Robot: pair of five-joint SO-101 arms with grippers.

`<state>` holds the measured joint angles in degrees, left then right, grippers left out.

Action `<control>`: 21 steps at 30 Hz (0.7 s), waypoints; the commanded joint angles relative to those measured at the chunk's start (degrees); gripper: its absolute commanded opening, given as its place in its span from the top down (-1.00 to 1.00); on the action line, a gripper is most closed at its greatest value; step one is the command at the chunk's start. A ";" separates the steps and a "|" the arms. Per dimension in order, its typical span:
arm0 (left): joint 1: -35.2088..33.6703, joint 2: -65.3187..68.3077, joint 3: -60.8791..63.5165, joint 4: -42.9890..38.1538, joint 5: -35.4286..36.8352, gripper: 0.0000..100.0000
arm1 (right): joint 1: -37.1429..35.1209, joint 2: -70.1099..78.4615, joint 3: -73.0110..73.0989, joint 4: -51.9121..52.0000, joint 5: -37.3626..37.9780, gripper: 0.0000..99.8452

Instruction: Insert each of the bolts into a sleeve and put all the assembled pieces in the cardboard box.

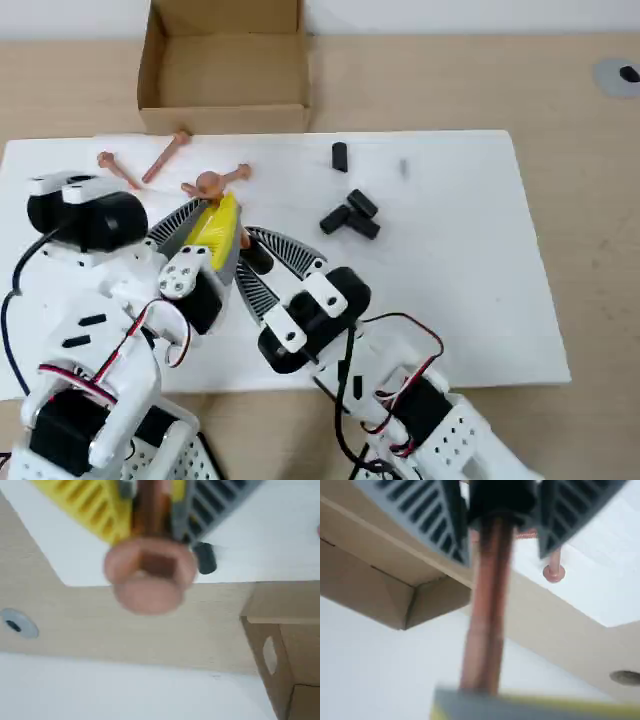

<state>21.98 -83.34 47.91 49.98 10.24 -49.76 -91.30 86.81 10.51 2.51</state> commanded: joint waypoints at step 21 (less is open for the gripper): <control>-1.23 -0.40 -2.64 -0.09 4.22 0.87 | -0.92 -0.48 -5.58 -1.41 0.09 0.98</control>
<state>21.36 -83.52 48.00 50.33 12.53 -49.76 -91.30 85.93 10.51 2.51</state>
